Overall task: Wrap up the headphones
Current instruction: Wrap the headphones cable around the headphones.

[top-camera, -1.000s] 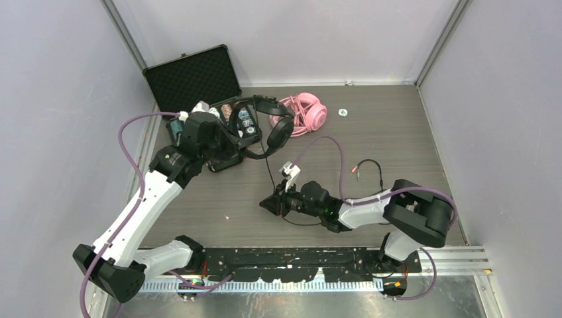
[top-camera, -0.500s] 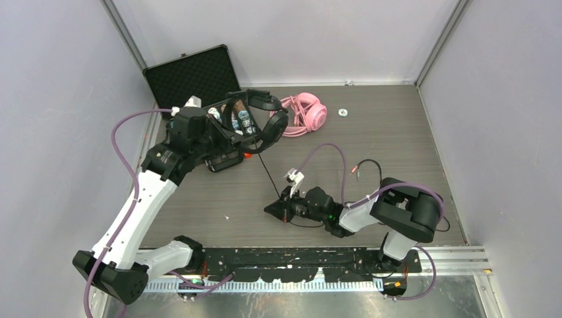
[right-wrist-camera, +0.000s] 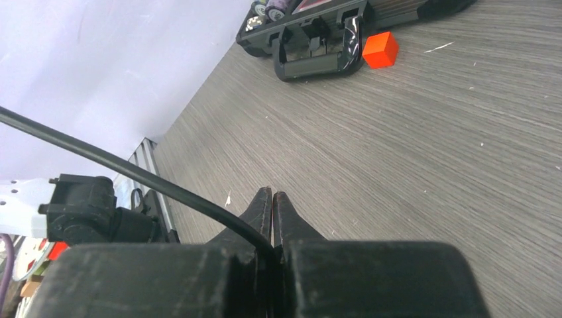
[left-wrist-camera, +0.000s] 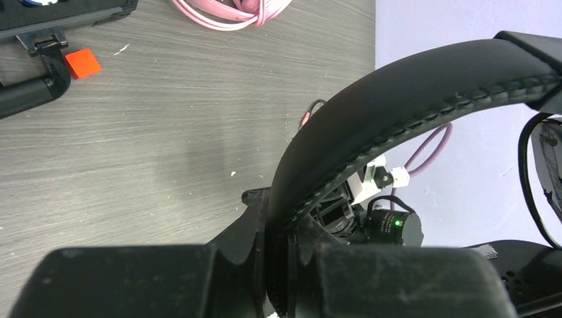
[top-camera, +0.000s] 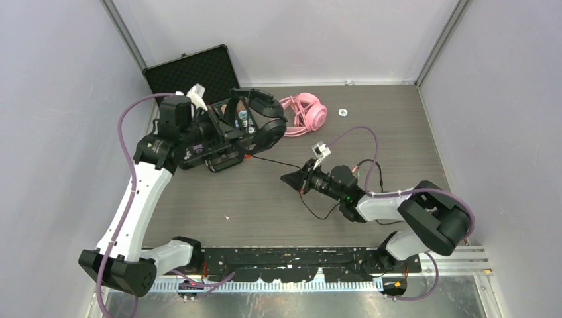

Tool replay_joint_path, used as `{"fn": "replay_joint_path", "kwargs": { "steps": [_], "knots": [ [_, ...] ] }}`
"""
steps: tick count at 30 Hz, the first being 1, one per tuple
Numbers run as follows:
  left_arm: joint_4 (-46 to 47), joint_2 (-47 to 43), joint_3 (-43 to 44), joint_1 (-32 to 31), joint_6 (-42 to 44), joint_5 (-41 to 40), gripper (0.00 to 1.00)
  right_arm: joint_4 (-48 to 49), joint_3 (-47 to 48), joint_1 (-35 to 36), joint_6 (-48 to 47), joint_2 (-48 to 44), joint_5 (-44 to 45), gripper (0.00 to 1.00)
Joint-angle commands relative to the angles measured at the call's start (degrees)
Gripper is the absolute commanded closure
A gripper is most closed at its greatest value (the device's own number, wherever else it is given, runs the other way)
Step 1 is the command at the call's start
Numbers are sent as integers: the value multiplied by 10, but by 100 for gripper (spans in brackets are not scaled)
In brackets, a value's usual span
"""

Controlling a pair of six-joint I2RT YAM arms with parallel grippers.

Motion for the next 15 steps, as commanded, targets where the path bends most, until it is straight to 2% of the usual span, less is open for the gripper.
{"fn": "replay_joint_path", "kwargs": {
  "steps": [1, 4, 7, 11, 15],
  "knots": [
    [50, -8, 19, 18, 28, 79, 100, -56, -6, -14, 1, -38, -7, 100],
    [39, 5, 35, 18, 77, 119, 100, -79, -4, -45, 5, -63, -7, 100],
    [-3, 20, 54, 18, 186, 150, 100, -133, 29, -87, 14, -92, -42, 99],
    [-61, 35, 59, 18, 342, 148, 100, -240, 100, -127, 25, -128, -116, 99],
    [-49, 31, 51, 18, 370, 128, 100, -331, 157, -134, 9, -140, -171, 100]
  ]
}}
